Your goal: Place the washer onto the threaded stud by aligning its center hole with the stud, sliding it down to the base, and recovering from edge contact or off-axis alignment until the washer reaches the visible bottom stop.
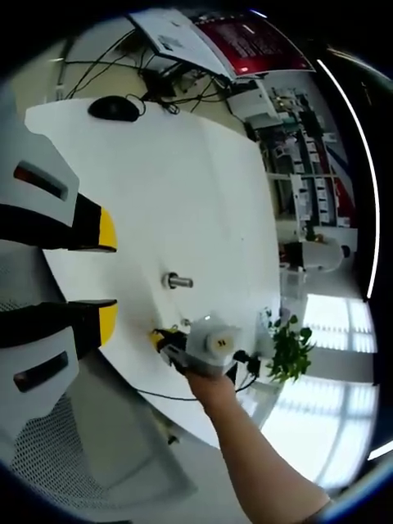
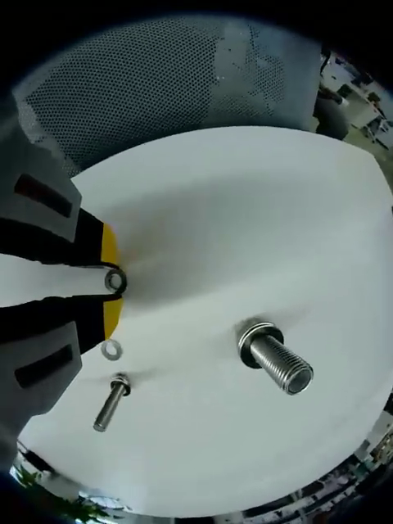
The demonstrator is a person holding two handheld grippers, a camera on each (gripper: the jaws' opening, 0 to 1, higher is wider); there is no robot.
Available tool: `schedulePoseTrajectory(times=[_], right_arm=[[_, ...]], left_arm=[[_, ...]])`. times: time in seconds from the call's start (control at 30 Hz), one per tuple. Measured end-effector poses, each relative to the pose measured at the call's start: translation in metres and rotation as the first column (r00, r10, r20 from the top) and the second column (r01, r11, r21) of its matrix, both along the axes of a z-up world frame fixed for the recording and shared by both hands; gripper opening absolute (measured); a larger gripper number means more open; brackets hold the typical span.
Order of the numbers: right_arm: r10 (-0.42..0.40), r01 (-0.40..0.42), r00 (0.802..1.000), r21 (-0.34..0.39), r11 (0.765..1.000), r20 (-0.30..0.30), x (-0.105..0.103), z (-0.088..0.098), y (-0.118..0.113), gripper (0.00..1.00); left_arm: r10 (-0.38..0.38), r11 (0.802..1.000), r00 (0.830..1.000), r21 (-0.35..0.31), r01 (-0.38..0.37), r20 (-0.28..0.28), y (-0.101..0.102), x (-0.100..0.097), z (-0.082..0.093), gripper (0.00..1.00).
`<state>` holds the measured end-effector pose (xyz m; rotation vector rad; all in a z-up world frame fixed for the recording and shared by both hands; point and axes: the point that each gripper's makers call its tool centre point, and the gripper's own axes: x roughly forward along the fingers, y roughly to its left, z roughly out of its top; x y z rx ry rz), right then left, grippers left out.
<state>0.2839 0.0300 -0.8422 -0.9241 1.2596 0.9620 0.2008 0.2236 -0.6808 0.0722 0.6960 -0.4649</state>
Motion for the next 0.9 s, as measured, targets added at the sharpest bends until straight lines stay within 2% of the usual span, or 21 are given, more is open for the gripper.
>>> schedulePoseTrajectory(times=[0.27,0.37,0.47,0.7,0.8,0.9], right_arm=[[-0.036,0.035,0.999,0.041,0.999,0.039,-0.003,0.0,0.002,0.14],[-0.037,0.035,0.998,0.043,0.998,0.048,-0.001,-0.001,0.001,0.14],[-0.053,0.05,0.997,0.062,0.997,0.049,-0.001,-0.001,0.001,0.14],[-0.071,0.06,0.995,0.149,0.987,0.069,-0.001,0.0,-0.001,0.14],[-0.055,0.041,0.996,0.182,0.982,0.074,-0.001,0.001,-0.001,0.14],[-0.069,0.054,0.995,0.215,0.975,0.066,0.001,0.001,-0.002,0.14]], left_arm=[[-0.006,1.0,1.0,-0.008,0.006,0.004,-0.002,0.0,0.001,0.23],[0.003,0.998,1.0,-0.061,-0.001,0.029,-0.006,0.002,0.009,0.25],[0.016,0.997,0.999,-0.08,-0.013,0.041,-0.005,0.003,0.012,0.26],[0.033,0.995,0.998,-0.092,-0.029,0.046,-0.005,0.004,0.014,0.3],[0.029,0.996,0.999,-0.087,-0.027,0.028,-0.006,0.003,0.011,0.31],[0.024,0.999,1.0,-0.047,-0.024,-0.006,-0.005,0.001,0.002,0.32]])
